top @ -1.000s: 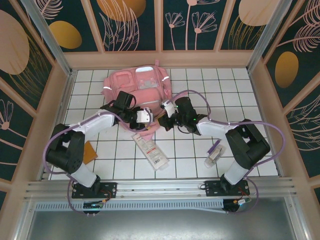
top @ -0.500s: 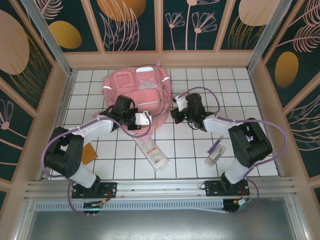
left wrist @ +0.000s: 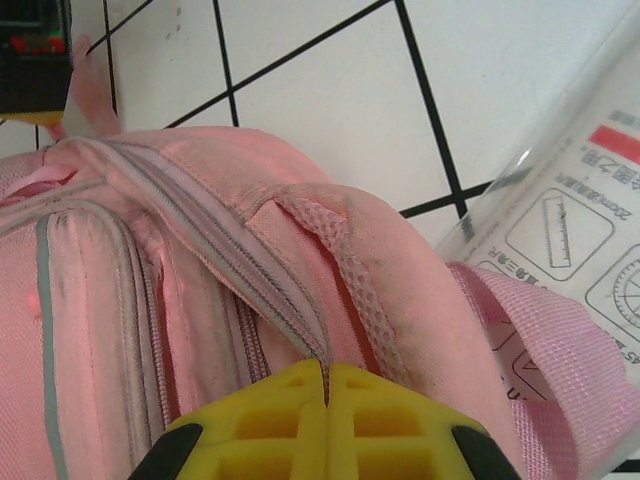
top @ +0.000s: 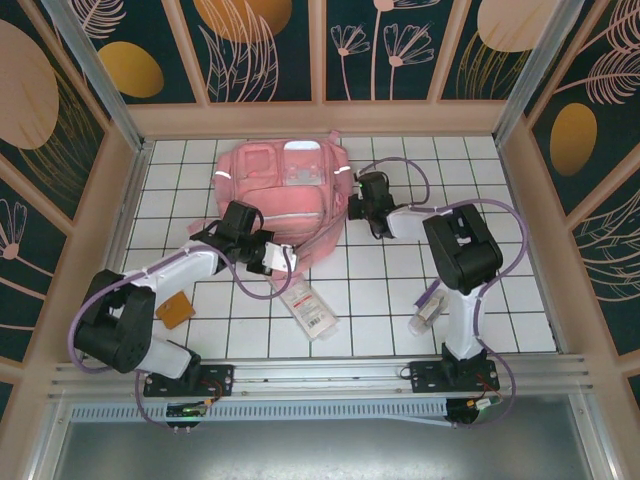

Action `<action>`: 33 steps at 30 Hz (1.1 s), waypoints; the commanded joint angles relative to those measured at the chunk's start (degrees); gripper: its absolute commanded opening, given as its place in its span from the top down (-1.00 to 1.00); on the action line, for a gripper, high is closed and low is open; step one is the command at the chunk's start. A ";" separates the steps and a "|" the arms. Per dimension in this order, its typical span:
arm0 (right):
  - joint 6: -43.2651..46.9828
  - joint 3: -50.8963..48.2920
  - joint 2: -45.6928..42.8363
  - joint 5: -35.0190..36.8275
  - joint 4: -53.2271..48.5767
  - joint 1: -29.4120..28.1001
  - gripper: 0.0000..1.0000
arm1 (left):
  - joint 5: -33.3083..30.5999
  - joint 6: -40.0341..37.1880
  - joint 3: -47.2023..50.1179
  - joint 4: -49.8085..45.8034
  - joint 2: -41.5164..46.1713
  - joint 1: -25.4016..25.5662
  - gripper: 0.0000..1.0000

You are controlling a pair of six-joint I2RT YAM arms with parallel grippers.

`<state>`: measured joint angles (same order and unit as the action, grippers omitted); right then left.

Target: Pack books, pencil case, and school supplies into a backpack

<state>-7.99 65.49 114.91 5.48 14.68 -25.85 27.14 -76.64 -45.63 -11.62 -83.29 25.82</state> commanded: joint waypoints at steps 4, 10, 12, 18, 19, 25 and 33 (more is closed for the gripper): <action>-6.02 1.61 2.39 3.42 -0.01 5.14 1.00 | 3.12 -5.17 2.15 -8.30 5.25 -0.34 1.00; -3.40 -3.01 -1.32 -8.43 4.66 6.51 0.87 | 3.80 3.74 3.30 -3.61 9.99 -0.42 0.53; -2.57 -5.94 -5.24 -9.88 5.56 6.76 0.63 | 8.24 11.42 -0.61 -4.49 11.47 -0.41 0.03; -6.46 -16.45 -19.34 0.36 6.24 7.16 0.16 | 5.32 33.94 -9.74 -3.12 12.06 -0.36 -0.71; -7.36 -18.27 -21.53 2.88 6.04 7.18 0.14 | 3.68 33.85 -9.74 -3.08 11.39 -0.34 -0.81; -10.79 -27.05 -34.93 8.82 6.45 7.54 0.08 | -7.54 27.04 -15.32 -9.99 0.61 0.47 -0.69; -9.81 -32.59 -42.53 6.40 7.01 8.45 -0.55 | -19.95 29.44 -21.79 -12.46 -12.36 1.06 -0.59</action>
<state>-18.39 33.63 73.41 12.93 20.64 -17.67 11.86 -46.85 -66.72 -21.21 -93.97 26.59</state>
